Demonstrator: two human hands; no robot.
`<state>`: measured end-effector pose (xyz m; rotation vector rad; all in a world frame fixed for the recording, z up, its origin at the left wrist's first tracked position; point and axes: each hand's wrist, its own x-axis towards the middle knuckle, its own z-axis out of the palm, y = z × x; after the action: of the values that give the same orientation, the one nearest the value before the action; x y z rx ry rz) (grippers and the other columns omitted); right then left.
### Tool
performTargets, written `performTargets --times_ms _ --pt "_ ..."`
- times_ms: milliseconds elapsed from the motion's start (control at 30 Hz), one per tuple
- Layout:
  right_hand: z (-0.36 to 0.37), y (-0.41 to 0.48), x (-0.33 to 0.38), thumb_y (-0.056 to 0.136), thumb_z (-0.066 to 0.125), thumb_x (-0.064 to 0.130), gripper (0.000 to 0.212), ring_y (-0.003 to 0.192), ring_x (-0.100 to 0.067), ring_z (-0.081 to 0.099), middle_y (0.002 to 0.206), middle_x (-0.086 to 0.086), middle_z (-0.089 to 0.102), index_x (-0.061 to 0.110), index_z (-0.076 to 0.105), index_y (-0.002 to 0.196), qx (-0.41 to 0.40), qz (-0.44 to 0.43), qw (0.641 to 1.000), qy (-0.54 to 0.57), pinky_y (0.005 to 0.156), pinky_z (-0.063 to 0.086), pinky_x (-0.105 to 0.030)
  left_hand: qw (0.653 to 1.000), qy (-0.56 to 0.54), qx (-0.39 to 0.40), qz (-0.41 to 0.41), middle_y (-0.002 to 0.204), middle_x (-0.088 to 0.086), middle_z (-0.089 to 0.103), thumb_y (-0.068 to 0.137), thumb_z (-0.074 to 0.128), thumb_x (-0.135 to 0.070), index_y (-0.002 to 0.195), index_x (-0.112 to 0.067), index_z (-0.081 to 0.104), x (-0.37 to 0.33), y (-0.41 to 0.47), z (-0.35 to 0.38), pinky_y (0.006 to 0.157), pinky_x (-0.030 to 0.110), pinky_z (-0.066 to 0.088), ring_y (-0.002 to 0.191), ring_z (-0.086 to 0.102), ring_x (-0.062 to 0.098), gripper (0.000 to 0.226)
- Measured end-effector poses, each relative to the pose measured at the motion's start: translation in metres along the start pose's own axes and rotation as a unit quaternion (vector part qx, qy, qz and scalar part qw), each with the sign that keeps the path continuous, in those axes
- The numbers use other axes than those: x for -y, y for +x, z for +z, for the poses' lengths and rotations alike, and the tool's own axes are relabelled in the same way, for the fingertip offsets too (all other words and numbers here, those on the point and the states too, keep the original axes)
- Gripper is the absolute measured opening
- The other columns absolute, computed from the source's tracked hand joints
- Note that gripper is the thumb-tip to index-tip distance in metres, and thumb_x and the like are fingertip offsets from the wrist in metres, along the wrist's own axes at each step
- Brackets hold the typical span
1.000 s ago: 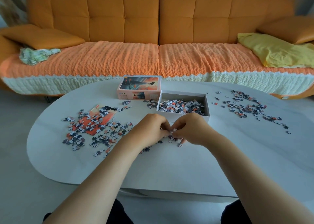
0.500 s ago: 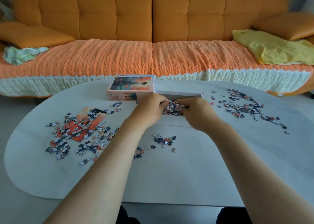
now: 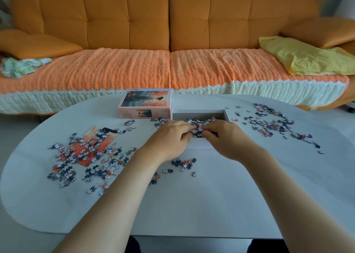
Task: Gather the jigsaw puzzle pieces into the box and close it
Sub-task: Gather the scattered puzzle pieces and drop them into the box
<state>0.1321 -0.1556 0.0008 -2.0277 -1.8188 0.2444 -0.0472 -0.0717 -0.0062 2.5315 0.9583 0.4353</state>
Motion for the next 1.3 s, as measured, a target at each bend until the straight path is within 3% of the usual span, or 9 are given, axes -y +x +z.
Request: performTargets --times_ms 100,200,367,567,833,933,1067,1167,1300 --pt "0.003 -0.003 0.002 0.098 0.038 0.037 0.032 0.1 -0.015 0.057 0.099 0.007 0.066 0.024 0.066 0.091 0.014 -0.023 0.999 -0.026 0.083 0.05 -0.041 0.998 0.057 0.034 0.019 0.147 -0.017 0.044 0.1 0.044 -0.043 0.136 -0.035 0.054 -0.006 -0.004 -0.002 0.118 0.03 0.01 0.139 0.03 0.015 0.038" --pt "0.002 -0.005 0.01 0.1 0.033 0.04 0.039 0.132 -0.014 0.045 0.141 0.014 0.051 0.034 0.056 0.131 0.078 -0.018 0.995 -0.054 0.104 0.04 -0.037 0.991 0.113 0.062 0.027 0.153 -0.017 0.035 0.099 0.037 -0.053 0.137 -0.043 0.05 -0.006 0.001 -0.003 0.119 0.035 -0.007 0.143 0.025 0.009 0.041" --pt "0.013 0.0 0.007 0.094 0.026 0.045 0.037 0.084 -0.017 0.055 0.081 0.009 0.055 0.026 0.05 0.072 0.033 0.007 0.996 -0.078 0.064 0.038 -0.031 0.989 0.131 0.064 -0.001 0.158 -0.008 0.026 0.098 0.039 -0.054 0.141 -0.034 0.049 -0.003 0.005 -0.003 0.119 0.039 0.0 0.144 0.023 0.019 0.048" --pt "0.007 -0.001 0.013 0.098 0.032 0.045 0.04 0.131 -0.013 0.044 0.139 0.016 0.051 0.037 0.058 0.127 0.059 -0.035 0.995 -0.07 0.103 0.039 -0.034 0.984 0.17 0.011 0.059 0.143 -0.015 0.049 0.095 0.042 -0.054 0.131 -0.037 0.058 -0.004 0.004 -0.002 0.117 0.034 0.006 0.133 0.04 0.011 0.043" --pt "0.013 0.001 0.009 0.1 0.032 0.046 0.043 0.142 -0.014 0.03 0.148 0.007 0.044 0.029 0.059 0.128 0.027 -0.038 0.996 -0.074 0.116 0.023 -0.036 0.986 0.156 0.031 0.04 0.161 -0.006 0.019 0.095 0.048 -0.052 0.146 -0.028 0.042 0.004 0.001 -0.001 0.121 0.043 0.001 0.145 0.021 0.015 0.057" --pt "0.011 -0.003 0.009 0.095 0.05 0.03 0.034 0.133 -0.019 0.042 0.139 0.004 0.054 0.027 0.063 0.126 -0.059 -0.088 0.994 -0.032 0.112 0.031 -0.039 0.99 0.091 -0.064 0.091 0.137 -0.004 0.051 0.089 0.062 -0.036 0.124 -0.024 0.064 0.006 -0.005 -0.004 0.108 0.043 0.031 0.126 0.046 0.019 0.037" --pt "0.005 -0.012 0.021 0.082 0.058 0.004 0.029 0.082 -0.012 0.056 0.09 0.006 0.064 0.021 0.075 0.097 -0.138 -0.166 0.976 0.008 0.074 0.048 -0.028 0.979 0.059 -0.15 0.125 0.09 -0.008 0.056 0.084 0.065 -0.02 0.09 -0.019 0.066 0.002 -0.021 -0.013 0.073 0.032 0.045 0.083 0.054 0.014 0.006" --pt "0.002 -0.025 0.031 0.083 0.061 0.01 0.024 0.065 0.008 0.048 0.085 0.013 0.06 0.024 0.075 0.098 -0.058 -0.164 0.985 0.01 0.066 0.041 -0.015 0.99 0.02 -0.1 0.097 0.081 -0.014 0.055 0.086 0.063 -0.021 0.086 -0.024 0.061 -0.001 -0.038 -0.015 0.061 0.025 0.042 0.072 0.052 0.006 0.003" --pt "0.01 -0.041 0.032 0.082 0.07 0.038 0.043 0.09 -0.007 0.056 0.113 0.01 0.057 0.028 0.063 0.123 0.108 -0.079 0.99 -0.039 0.086 0.047 -0.025 0.997 0.055 0.033 0.031 0.106 -0.015 0.052 0.084 0.065 -0.044 0.113 -0.029 0.064 0.008 -0.055 -0.006 0.081 0.029 0.047 0.099 0.052 0.007 0.033"
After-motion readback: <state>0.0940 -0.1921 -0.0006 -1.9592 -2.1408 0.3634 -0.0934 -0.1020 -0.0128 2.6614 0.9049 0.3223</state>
